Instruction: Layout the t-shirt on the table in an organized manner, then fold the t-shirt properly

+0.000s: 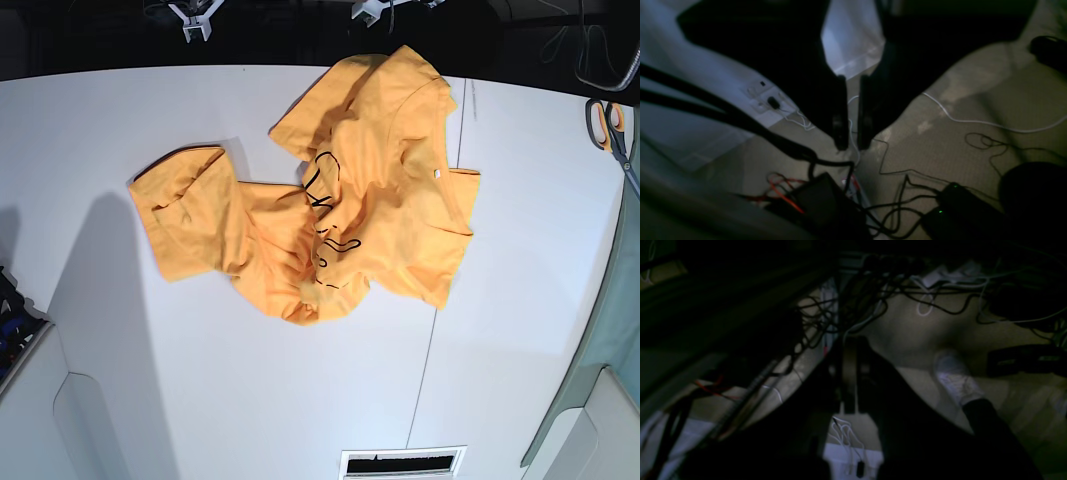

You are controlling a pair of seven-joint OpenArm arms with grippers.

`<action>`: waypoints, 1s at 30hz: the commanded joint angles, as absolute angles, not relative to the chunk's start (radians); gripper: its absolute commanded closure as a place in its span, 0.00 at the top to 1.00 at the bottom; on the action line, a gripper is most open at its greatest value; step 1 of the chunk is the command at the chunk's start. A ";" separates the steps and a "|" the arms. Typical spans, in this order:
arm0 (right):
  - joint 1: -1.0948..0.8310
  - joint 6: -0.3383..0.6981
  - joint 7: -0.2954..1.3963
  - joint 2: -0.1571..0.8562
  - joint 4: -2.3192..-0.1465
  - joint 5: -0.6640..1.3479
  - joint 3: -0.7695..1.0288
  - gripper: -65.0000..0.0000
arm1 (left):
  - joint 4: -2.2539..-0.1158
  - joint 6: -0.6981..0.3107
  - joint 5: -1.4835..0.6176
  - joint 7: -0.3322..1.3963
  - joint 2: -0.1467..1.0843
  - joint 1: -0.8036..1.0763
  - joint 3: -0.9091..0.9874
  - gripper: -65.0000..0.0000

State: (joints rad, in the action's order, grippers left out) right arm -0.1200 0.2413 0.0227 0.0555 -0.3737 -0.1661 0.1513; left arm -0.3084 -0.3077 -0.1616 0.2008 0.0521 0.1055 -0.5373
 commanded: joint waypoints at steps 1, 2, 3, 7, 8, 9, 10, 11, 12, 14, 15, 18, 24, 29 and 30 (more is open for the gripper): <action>-0.125 0.250 0.014 0.064 -0.382 -0.168 0.155 0.00 | -0.313 -0.321 -0.163 0.191 0.050 0.115 -0.538 0.09; -0.128 0.257 0.013 0.068 -0.385 -0.168 0.155 0.00 | -0.314 -0.321 -0.163 0.186 0.050 0.118 -0.538 0.09; -0.130 0.262 0.011 0.071 -0.386 -0.168 0.155 0.00 | -0.314 -0.321 -0.163 0.183 0.050 0.122 -0.538 0.09; -0.136 0.262 0.010 0.072 -0.389 -0.168 0.155 0.00 | -0.314 -0.321 -0.163 0.183 0.050 0.122 -0.538 0.09; -0.140 0.262 0.008 0.072 -0.391 -0.168 0.155 0.00 | -0.315 -0.321 -0.163 0.183 0.050 0.122 -0.538 0.09; -0.142 0.262 0.007 0.072 -0.395 -0.168 0.155 0.00 | -0.315 -0.321 -0.163 0.183 0.050 0.122 -0.538 0.09; -0.146 0.262 0.007 0.072 -0.398 -0.168 0.155 0.00 | -0.315 -0.321 -0.163 0.183 0.050 0.122 -0.538 0.09; -0.148 0.262 0.007 0.072 -0.401 -0.168 0.155 0.00 | -0.315 -0.321 -0.163 0.183 0.050 0.122 -0.538 0.09; -0.150 0.262 0.007 0.072 -0.402 -0.168 0.155 0.00 | -0.315 -0.321 -0.163 0.183 0.050 0.122 -0.538 0.09; -0.154 0.262 0.007 0.072 -0.406 -0.168 0.155 0.00 | -0.315 -0.322 -0.163 0.183 0.050 0.123 -0.538 0.09; -0.159 0.262 0.007 0.072 -0.411 -0.167 0.155 0.00 | -0.315 -0.321 -0.163 0.183 0.050 0.127 -0.538 0.09; -0.179 0.262 0.007 0.072 -0.434 -0.165 0.155 0.00 | -0.322 -0.321 -0.163 0.183 0.050 0.140 -0.536 0.09; -0.232 0.266 0.007 0.072 -0.501 -0.165 0.155 0.00 | -0.381 -0.322 -0.164 0.183 0.051 0.196 -0.535 0.09; -0.278 0.312 0.007 0.073 -0.552 -0.164 0.155 0.00 | -0.475 -0.321 -0.164 0.183 0.053 0.257 -0.535 0.09; -0.288 0.327 0.007 0.073 -0.561 -0.163 0.155 0.00 | -0.498 -0.321 -0.165 0.183 0.056 0.268 -0.535 0.09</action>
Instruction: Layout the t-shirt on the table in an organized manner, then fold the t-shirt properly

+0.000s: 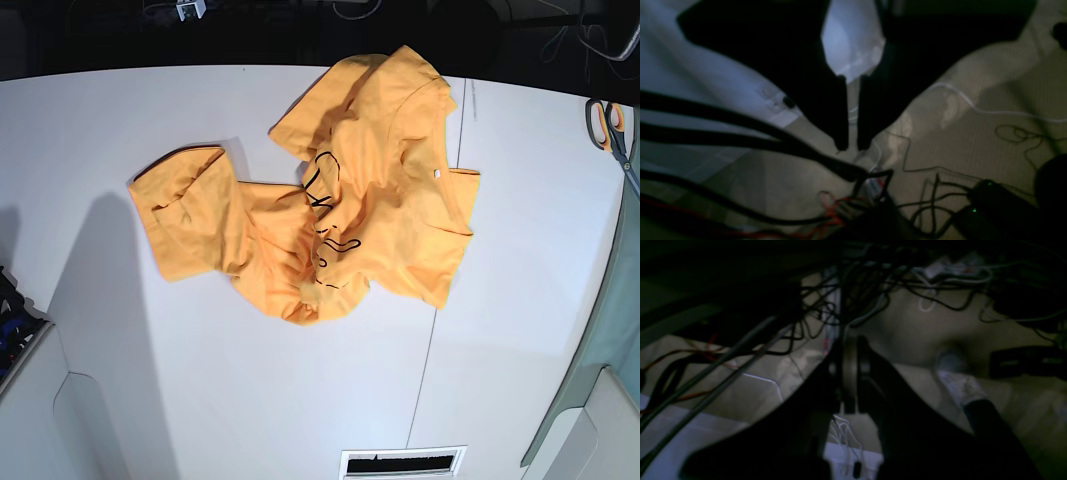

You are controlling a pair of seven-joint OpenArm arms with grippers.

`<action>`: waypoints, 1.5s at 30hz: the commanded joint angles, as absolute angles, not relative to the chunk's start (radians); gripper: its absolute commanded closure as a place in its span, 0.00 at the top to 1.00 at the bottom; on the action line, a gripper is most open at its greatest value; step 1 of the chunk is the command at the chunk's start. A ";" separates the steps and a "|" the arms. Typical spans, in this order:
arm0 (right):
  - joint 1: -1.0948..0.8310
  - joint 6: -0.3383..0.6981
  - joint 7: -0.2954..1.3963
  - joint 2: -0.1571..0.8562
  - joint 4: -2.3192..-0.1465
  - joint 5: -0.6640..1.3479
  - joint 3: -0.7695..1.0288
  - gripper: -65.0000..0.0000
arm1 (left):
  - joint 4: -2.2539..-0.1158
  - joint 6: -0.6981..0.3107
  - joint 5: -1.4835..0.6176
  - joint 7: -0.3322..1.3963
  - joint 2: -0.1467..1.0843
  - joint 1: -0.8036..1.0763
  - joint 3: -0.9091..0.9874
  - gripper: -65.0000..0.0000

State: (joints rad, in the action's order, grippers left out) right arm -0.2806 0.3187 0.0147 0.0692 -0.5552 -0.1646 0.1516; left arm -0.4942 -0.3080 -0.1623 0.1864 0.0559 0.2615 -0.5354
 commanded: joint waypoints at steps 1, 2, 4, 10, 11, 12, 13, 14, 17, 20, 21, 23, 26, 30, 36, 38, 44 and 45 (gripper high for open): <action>-0.297 0.346 0.007 0.075 -0.572 -0.153 0.154 0.00 | -0.522 -0.322 -0.167 0.183 0.060 0.280 -0.535 0.09; -0.308 0.358 0.007 0.078 -0.582 -0.137 0.149 0.00 | -0.549 -0.322 -0.168 0.184 0.066 0.292 -0.535 0.09; -0.329 0.371 0.007 0.089 -0.606 -0.107 0.133 0.00 | -0.600 -0.322 -0.168 0.200 0.075 0.316 -0.528 0.09; -0.408 0.372 0.007 0.136 -0.709 -0.084 0.034 0.00 | -0.743 -0.343 -0.167 0.263 0.086 0.389 -0.407 0.09; -0.422 0.372 0.007 0.144 -0.731 -0.085 0.017 0.00 | -0.763 -0.373 -0.167 0.263 0.086 0.403 -0.375 0.09; -0.438 0.373 0.007 0.152 -0.754 -0.085 0.001 0.00 | -0.783 -0.410 -0.168 0.263 0.086 0.418 -0.341 0.09; -0.455 0.374 0.007 0.159 -0.780 -0.082 -0.013 0.00 | -0.803 -0.453 -0.168 0.263 0.086 0.433 -0.307 0.09; -0.472 0.374 0.007 0.165 -0.805 -0.072 -0.024 0.00 | -0.824 -0.497 -0.168 0.263 0.086 0.448 -0.271 0.09; -0.523 0.374 0.007 0.180 -0.896 -0.010 -0.038 0.00 | -0.892 -0.604 -0.213 0.263 0.087 0.493 -0.174 0.09; -0.578 0.374 0.007 0.200 -1.004 0.058 -0.038 0.00 | -0.969 -0.661 -0.252 0.268 0.087 0.541 -0.094 0.09; -0.598 0.374 0.007 0.208 -1.044 0.077 -0.038 0.00 | -0.997 -0.677 -0.255 0.270 0.087 0.558 -0.072 0.09; -0.638 0.377 0.008 0.227 -1.130 0.100 -0.038 0.00 | -1.055 -0.698 -0.254 0.272 0.087 0.590 -0.034 0.10; -0.699 0.435 0.012 0.258 -1.269 0.130 -0.038 0.00 | -1.156 -0.698 -0.256 0.306 0.089 0.635 0.021 0.25; -0.779 0.483 0.068 0.292 -1.472 0.193 -0.037 0.00 | -1.308 -0.698 -0.356 0.327 0.121 0.701 0.082 0.40; -0.834 0.484 0.181 0.316 -1.755 0.308 0.004 0.00 | -1.553 -0.698 -0.489 0.458 0.167 0.766 0.177 0.40; -0.831 0.484 0.196 0.316 -1.820 0.335 0.034 0.00 | -1.629 -0.698 -0.521 0.485 0.170 0.778 0.213 0.40; -0.737 0.482 0.196 0.316 -1.889 0.411 0.107 0.16 | -1.778 -0.698 -0.604 0.517 0.190 0.778 0.241 0.40; -0.714 0.472 0.196 0.316 -1.888 0.409 0.112 0.22 | -1.786 -0.698 -0.611 0.517 0.197 0.775 0.239 0.42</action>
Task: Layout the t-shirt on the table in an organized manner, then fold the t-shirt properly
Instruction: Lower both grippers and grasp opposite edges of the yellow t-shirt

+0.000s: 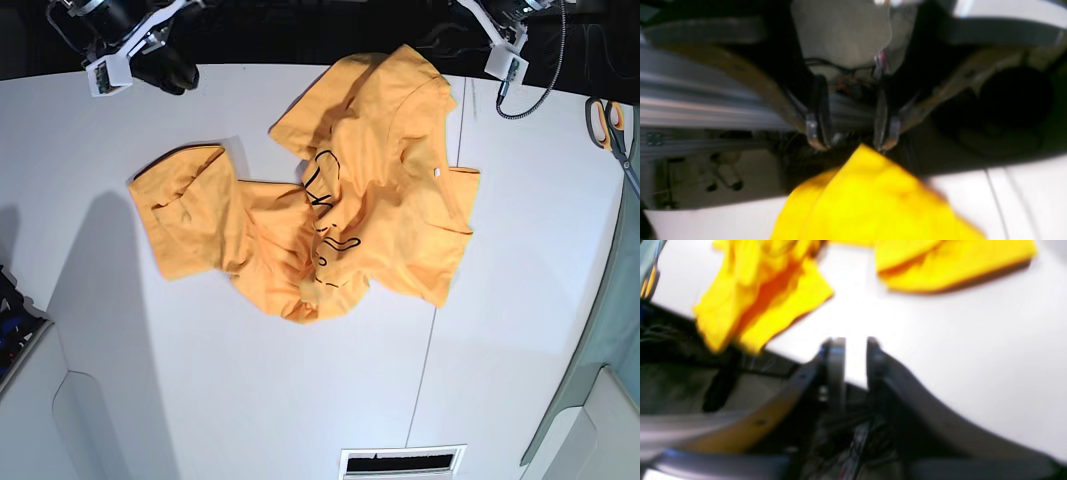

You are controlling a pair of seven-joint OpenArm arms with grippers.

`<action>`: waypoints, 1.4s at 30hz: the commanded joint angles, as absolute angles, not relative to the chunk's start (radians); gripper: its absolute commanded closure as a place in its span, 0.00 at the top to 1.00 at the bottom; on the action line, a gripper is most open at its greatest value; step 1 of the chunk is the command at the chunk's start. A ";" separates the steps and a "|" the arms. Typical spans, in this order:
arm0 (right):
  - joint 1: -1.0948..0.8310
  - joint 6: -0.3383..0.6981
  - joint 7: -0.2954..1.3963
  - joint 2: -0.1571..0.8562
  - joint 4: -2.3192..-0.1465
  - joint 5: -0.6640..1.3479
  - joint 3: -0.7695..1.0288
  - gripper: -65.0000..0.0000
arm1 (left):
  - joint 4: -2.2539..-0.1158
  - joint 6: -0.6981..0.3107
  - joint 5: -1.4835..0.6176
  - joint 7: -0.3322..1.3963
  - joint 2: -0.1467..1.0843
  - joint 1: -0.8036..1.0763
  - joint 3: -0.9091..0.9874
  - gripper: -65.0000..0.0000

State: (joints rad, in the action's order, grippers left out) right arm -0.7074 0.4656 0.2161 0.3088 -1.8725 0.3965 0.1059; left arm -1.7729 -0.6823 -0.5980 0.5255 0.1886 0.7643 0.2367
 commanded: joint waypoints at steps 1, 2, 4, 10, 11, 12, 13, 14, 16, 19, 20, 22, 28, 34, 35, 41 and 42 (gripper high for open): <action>-0.691 0.457 0.196 0.316 -1.888 0.407 0.114 0.29 | -1.789 -0.698 -0.611 0.516 0.204 0.767 0.234 0.47; -0.668 0.439 0.203 0.316 -1.887 0.400 0.114 0.34 | -1.788 -0.698 -0.610 0.516 0.211 0.759 0.230 0.52; -0.618 0.387 0.237 0.316 -1.880 0.387 0.114 0.40 | -1.787 -0.698 -0.609 0.516 0.223 0.734 0.213 0.58; -0.470 0.337 0.249 0.312 -1.813 0.363 0.113 0.41 | -1.762 -0.672 -0.546 0.516 0.242 0.661 0.170 0.59; -0.448 0.339 0.249 0.310 -1.796 0.362 0.113 0.41 | -1.752 -0.665 -0.546 0.513 0.243 0.655 0.162 0.59; -0.423 0.340 0.250 0.306 -1.775 0.358 0.113 0.41 | -1.740 -0.665 -0.546 0.513 0.246 0.648 0.154 0.59; -0.400 0.341 0.253 0.300 -1.750 0.356 0.112 0.41 | -1.728 -0.665 -0.546 0.511 0.248 0.637 0.145 0.59; -0.375 0.341 0.256 0.295 -1.723 0.355 0.109 0.42 | -1.714 -0.665 -0.541 0.505 0.250 0.626 0.137 0.59; -0.329 0.349 0.271 0.279 -1.665 0.355 0.101 0.42 | -1.678 -0.653 -0.521 0.496 0.250 0.598 0.122 0.59; -0.284 0.406 0.275 0.251 -1.582 0.355 0.080 0.42 | -1.618 -0.612 -0.502 0.493 0.249 0.557 0.110 0.59; -0.274 0.412 0.276 0.242 -1.557 0.355 0.072 0.42 | -1.600 -0.612 -0.498 0.493 0.250 0.543 0.110 0.59; -0.258 0.412 0.274 0.226 -1.507 0.355 0.056 0.47 | -1.569 -0.610 -0.488 0.493 0.250 0.517 0.110 0.59; -0.187 0.405 0.273 0.182 -1.372 0.284 0.013 0.49 | -1.488 -0.610 -0.480 0.494 0.250 0.465 0.110 0.59; -0.133 0.389 0.254 0.160 -1.307 0.234 0.004 0.21 | -1.431 -0.610 -0.416 0.444 0.250 0.450 0.110 0.17; -0.123 0.389 0.254 0.160 -1.307 0.229 0.004 0.10 | -1.431 -0.610 -0.405 0.445 0.250 0.448 0.110 0.03; -0.108 0.389 0.274 0.160 -1.330 0.190 0.018 0.00 | -1.462 -0.620 -0.434 0.445 0.250 0.450 0.123 0.00; -0.110 0.390 0.289 0.160 -1.345 0.191 0.025 0.00 | -1.486 -0.629 -0.458 0.446 0.250 0.455 0.136 0.00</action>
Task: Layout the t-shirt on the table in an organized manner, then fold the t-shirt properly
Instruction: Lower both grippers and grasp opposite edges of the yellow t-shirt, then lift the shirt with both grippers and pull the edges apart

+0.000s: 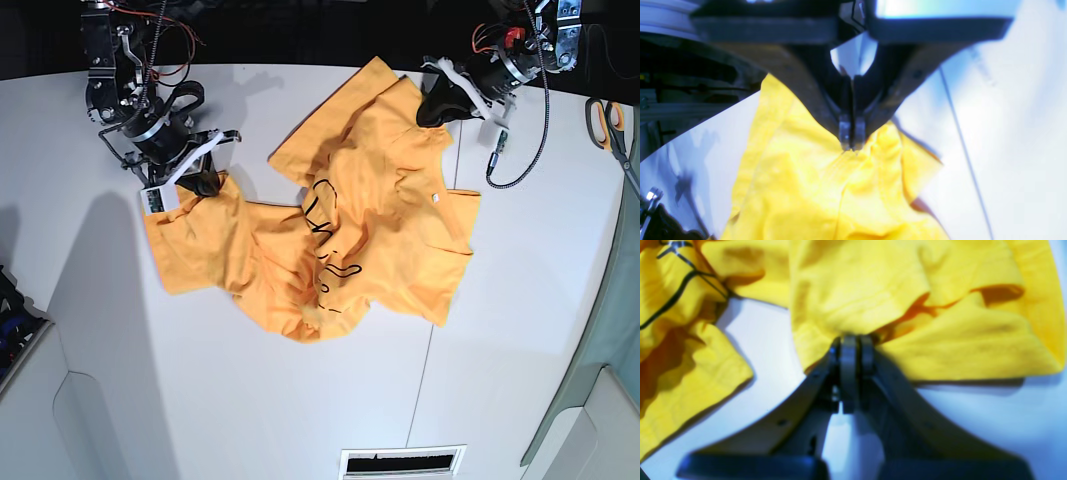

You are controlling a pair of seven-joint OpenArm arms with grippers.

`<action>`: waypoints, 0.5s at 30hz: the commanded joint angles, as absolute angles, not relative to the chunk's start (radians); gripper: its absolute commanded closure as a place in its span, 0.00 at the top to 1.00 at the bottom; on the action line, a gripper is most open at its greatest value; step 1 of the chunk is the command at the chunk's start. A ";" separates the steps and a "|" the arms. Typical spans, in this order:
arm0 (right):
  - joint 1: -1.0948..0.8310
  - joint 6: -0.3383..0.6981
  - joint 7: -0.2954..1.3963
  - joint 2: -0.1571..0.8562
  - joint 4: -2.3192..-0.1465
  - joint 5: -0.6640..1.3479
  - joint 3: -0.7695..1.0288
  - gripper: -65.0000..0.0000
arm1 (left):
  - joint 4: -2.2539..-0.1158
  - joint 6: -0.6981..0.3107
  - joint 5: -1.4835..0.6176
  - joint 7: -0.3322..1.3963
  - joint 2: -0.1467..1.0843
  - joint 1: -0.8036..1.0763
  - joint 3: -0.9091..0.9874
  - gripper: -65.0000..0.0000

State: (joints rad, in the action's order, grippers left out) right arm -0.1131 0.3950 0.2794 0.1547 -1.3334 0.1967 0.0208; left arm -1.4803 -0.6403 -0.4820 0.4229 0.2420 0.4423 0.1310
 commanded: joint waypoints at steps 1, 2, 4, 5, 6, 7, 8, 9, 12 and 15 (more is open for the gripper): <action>-0.117 0.400 0.299 0.161 -1.365 0.191 0.033 0.00 | -1.517 -0.640 -0.479 0.446 0.250 0.463 0.152 0.00; -0.130 0.415 0.303 0.162 -1.391 0.191 0.044 0.00 | -1.554 -0.650 -0.497 0.446 0.250 0.473 0.170 0.00; -0.163 0.432 0.303 0.172 -1.456 0.195 0.060 0.00 | -1.635 -0.680 -0.533 0.447 0.253 0.501 0.203 0.00; -0.182 0.435 0.304 0.178 -1.492 0.196 0.069 0.00 | -1.676 -0.692 -0.554 0.447 0.257 0.514 0.213 0.00; -0.201 0.439 0.304 0.186 -1.529 0.202 0.075 0.00 | -1.716 -0.698 -0.574 0.447 0.264 0.524 0.218 0.00; -0.219 0.446 0.304 0.195 -1.564 0.207 0.080 0.00 | -1.753 -0.698 -0.589 0.448 0.270 0.530 0.218 0.00; -0.237 0.457 0.305 0.206 -1.597 0.215 0.084 0.00 | -1.789 -0.698 -0.596 0.450 0.276 0.533 0.218 0.00; -0.254 0.472 0.306 0.217 -1.629 0.226 0.086 0.00 | -1.821 -0.698 -0.602 0.456 0.281 0.533 0.218 0.00; -0.312 0.484 0.347 0.242 -1.711 0.263 0.086 0.00 | -1.902 -0.698 -0.624 0.476 0.286 0.532 0.228 0.00; -0.365 0.484 0.363 0.244 -1.779 0.286 0.091 0.00 | -1.958 -0.698 -0.679 0.481 0.291 0.532 0.268 0.00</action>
State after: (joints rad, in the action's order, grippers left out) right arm -0.3717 0.4767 0.3866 0.2378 -1.7592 0.2703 0.0856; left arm -1.9385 -0.6849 -0.6582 0.5076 0.2798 0.5350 0.2611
